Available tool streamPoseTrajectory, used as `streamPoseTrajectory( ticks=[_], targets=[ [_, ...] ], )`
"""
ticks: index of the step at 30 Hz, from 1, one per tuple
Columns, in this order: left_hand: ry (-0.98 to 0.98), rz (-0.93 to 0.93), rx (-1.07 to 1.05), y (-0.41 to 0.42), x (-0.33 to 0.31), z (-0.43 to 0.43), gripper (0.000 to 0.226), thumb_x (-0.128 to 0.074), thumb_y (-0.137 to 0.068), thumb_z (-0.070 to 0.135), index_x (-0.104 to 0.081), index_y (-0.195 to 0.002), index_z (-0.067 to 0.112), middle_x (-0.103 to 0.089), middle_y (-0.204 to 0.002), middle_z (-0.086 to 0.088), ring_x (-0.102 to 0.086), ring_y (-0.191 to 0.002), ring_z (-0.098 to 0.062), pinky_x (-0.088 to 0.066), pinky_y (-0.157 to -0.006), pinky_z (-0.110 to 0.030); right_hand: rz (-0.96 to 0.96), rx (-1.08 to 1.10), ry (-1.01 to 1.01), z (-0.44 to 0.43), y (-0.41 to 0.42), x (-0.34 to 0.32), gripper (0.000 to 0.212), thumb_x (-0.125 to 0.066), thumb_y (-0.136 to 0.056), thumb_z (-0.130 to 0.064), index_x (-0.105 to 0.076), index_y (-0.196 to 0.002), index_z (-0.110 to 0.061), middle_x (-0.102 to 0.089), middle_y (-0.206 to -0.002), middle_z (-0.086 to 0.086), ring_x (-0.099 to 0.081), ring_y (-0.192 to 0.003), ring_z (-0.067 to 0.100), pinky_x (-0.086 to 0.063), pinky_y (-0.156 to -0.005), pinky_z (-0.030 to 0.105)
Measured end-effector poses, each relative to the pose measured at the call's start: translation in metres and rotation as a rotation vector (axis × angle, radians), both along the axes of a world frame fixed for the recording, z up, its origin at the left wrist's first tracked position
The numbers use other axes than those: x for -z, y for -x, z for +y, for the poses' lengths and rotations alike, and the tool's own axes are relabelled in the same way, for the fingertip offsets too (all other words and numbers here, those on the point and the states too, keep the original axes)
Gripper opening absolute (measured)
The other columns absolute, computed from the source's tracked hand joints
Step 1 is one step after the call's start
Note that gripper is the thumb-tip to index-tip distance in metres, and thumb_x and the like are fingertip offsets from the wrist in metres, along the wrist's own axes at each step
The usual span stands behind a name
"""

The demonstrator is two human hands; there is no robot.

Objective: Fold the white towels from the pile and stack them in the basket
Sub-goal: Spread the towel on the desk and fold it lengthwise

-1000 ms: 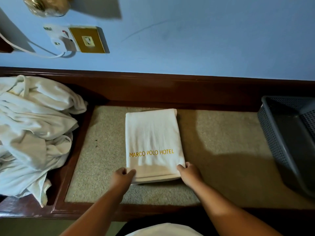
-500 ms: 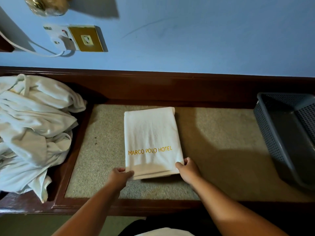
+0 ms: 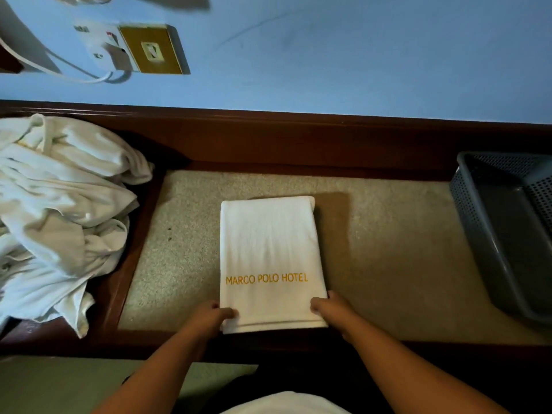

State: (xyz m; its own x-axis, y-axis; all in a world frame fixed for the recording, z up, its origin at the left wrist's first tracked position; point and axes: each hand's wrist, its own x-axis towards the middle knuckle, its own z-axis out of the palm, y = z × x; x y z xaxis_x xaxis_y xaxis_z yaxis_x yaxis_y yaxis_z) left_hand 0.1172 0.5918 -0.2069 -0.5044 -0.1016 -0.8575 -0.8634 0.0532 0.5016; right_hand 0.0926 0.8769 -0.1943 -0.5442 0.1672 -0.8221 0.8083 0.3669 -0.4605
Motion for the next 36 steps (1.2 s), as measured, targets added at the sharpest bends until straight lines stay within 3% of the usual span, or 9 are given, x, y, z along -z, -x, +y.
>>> streamPoseTrajectory(
  ticks=[5,8,12,16,19,22,26,31,36],
  targets=[
    [-0.138,0.109,-0.196,0.027,-0.009,0.007,0.033,-0.074,-0.090,0.020,-0.067,-0.113,-0.002,-0.074,-0.107,-0.021,-0.071,-0.102,-0.041,-0.054,-0.094,-0.059,0.092,0.126,0.066,-0.009,0.024,0.003,0.045,-0.071,-0.090,-0.036,-0.060,-0.124,-0.009,-0.069,-0.116,0.009,-0.067,-0.101,0.025,-0.055,-0.090,0.038],
    [-0.127,0.150,-0.177,0.045,-0.015,0.014,0.027,-0.071,-0.093,0.017,-0.066,-0.112,-0.001,-0.076,-0.101,-0.019,-0.073,-0.096,-0.038,-0.060,-0.083,-0.049,0.128,0.151,0.051,-0.014,0.044,0.011,0.054,-0.073,-0.086,-0.039,-0.057,-0.127,-0.009,-0.067,-0.119,0.011,-0.066,-0.105,0.029,-0.054,-0.095,0.045],
    [-0.203,0.202,-0.104,0.066,-0.037,0.020,0.058,-0.071,-0.071,0.019,-0.060,-0.126,0.004,-0.074,-0.107,-0.022,-0.070,-0.101,-0.042,-0.058,-0.088,-0.056,0.135,0.193,0.134,-0.023,0.065,-0.013,0.038,-0.065,-0.084,-0.015,-0.055,-0.120,-0.007,-0.068,-0.103,0.017,-0.068,-0.090,0.033,-0.058,-0.082,0.045],
    [-0.288,0.265,-0.101,0.082,-0.063,0.015,0.057,-0.067,-0.072,0.017,-0.058,-0.127,0.005,-0.070,-0.113,-0.029,-0.068,-0.100,-0.045,-0.060,-0.078,-0.052,0.170,0.204,0.266,-0.016,0.079,-0.046,0.020,-0.053,-0.088,-0.005,-0.056,-0.105,-0.014,-0.065,-0.085,0.013,-0.063,-0.071,0.027,-0.049,-0.059,0.028],
    [-0.336,0.309,-0.045,0.096,-0.084,0.017,0.064,-0.067,-0.069,0.020,-0.057,-0.129,0.003,-0.068,-0.116,-0.030,-0.069,-0.096,-0.043,-0.061,-0.073,-0.048,0.238,0.233,0.318,0.000,0.085,-0.063,0.024,-0.052,-0.085,-0.003,-0.061,-0.104,-0.015,-0.067,-0.081,0.012,-0.062,-0.068,0.026,-0.046,-0.060,0.027],
    [-0.379,0.353,0.031,0.113,-0.103,0.038,0.051,-0.065,-0.075,0.013,-0.060,-0.125,0.006,-0.071,-0.110,-0.026,-0.072,-0.084,-0.035,-0.061,-0.065,-0.042,0.325,0.270,0.331,0.027,0.081,-0.083,0.028,-0.058,-0.077,-0.011,-0.066,-0.102,-0.018,-0.071,-0.086,0.011,-0.065,-0.072,0.024,-0.047,-0.064,0.030],
    [-0.450,0.424,0.157,0.132,-0.131,0.106,0.037,-0.054,-0.087,0.002,-0.062,-0.122,0.012,-0.073,-0.108,-0.023,-0.073,-0.083,-0.032,-0.062,-0.062,-0.040,0.446,0.357,0.247,0.095,0.069,-0.113,0.029,-0.058,-0.081,-0.006,-0.068,-0.105,-0.019,-0.073,-0.088,0.005,-0.067,-0.072,0.018,-0.050,-0.061,0.027],
    [-0.533,0.465,0.373,0.158,-0.164,0.218,0.035,-0.062,-0.086,0.007,-0.064,-0.121,0.008,-0.072,-0.113,-0.023,-0.073,-0.093,-0.034,-0.062,-0.075,-0.043,0.552,0.472,0.105,0.206,0.057,-0.148,0.021,-0.060,-0.085,-0.002,-0.069,-0.096,-0.016,-0.072,-0.079,0.003,-0.067,-0.066,0.014,-0.051,-0.054,0.023],
    [-0.553,0.505,0.571,0.184,-0.181,0.351,0.038,-0.074,-0.081,0.019,-0.070,-0.119,0.019,-0.074,-0.114,-0.015,-0.072,-0.100,-0.033,-0.056,-0.085,-0.053,0.628,0.595,-0.030,0.335,0.054,-0.169,0.019,-0.067,-0.072,-0.010,-0.067,-0.091,-0.009,-0.068,-0.075,0.006,-0.060,-0.065,0.019,-0.048,-0.054,0.024]
  ],
)
